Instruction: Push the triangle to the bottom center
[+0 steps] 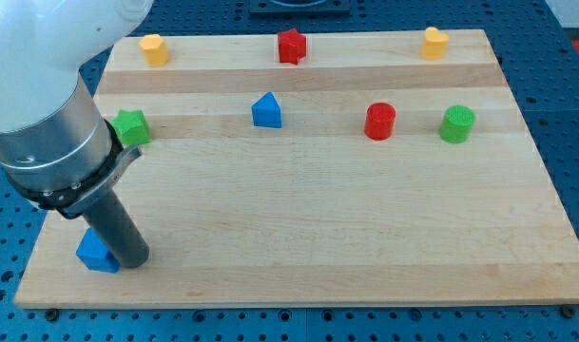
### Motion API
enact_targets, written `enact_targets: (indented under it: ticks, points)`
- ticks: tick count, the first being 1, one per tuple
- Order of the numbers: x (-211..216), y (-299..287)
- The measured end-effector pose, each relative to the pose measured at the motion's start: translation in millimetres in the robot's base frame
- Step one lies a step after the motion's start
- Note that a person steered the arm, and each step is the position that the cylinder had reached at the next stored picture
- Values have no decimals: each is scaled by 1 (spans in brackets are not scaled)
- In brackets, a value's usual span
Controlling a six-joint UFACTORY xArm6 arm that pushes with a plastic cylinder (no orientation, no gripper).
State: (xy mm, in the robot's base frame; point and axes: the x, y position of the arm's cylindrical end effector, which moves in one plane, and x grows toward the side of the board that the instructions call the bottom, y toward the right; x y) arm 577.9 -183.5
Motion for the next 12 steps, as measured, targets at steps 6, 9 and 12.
enact_targets:
  ticks: [6,9,12]
  points:
    - [-132,65]
    - [-233,66]
    - [-236,128]
